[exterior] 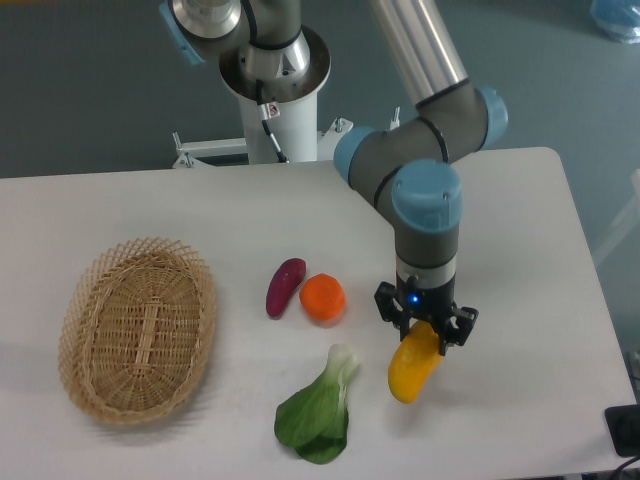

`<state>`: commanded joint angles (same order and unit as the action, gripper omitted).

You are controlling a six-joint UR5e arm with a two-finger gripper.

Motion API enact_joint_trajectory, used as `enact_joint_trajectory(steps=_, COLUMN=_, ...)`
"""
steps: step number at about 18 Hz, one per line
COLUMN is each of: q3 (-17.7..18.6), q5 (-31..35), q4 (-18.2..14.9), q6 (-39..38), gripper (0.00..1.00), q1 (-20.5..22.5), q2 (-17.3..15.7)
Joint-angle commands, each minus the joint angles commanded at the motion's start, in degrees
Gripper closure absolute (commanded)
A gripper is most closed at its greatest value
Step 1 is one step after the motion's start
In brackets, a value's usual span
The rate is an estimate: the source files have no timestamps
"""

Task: Pick up the mango from the table
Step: 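Lift the grasped mango up off the table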

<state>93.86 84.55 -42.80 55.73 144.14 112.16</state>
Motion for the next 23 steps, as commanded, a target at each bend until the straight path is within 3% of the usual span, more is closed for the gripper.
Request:
enact_joint_trajectory(steps=5, q3=1.05, q5=-5.27, q4=-0.44, q6=-6.51, gripper=0.44, q1=-1.06, q2=-5.89)
enact_joint_trajectory(steps=9, q3=1.67, q5=-5.98, q4=-0.70, q6=-9.06, gripper=0.44, q1=-1.15, q2=-8.27)
enact_joint_trajectory(steps=23, q3=2.29, q5=-6.42, q4=-0.70, q6=-9.50, gripper=0.44, q1=-1.58, q2=-10.20)
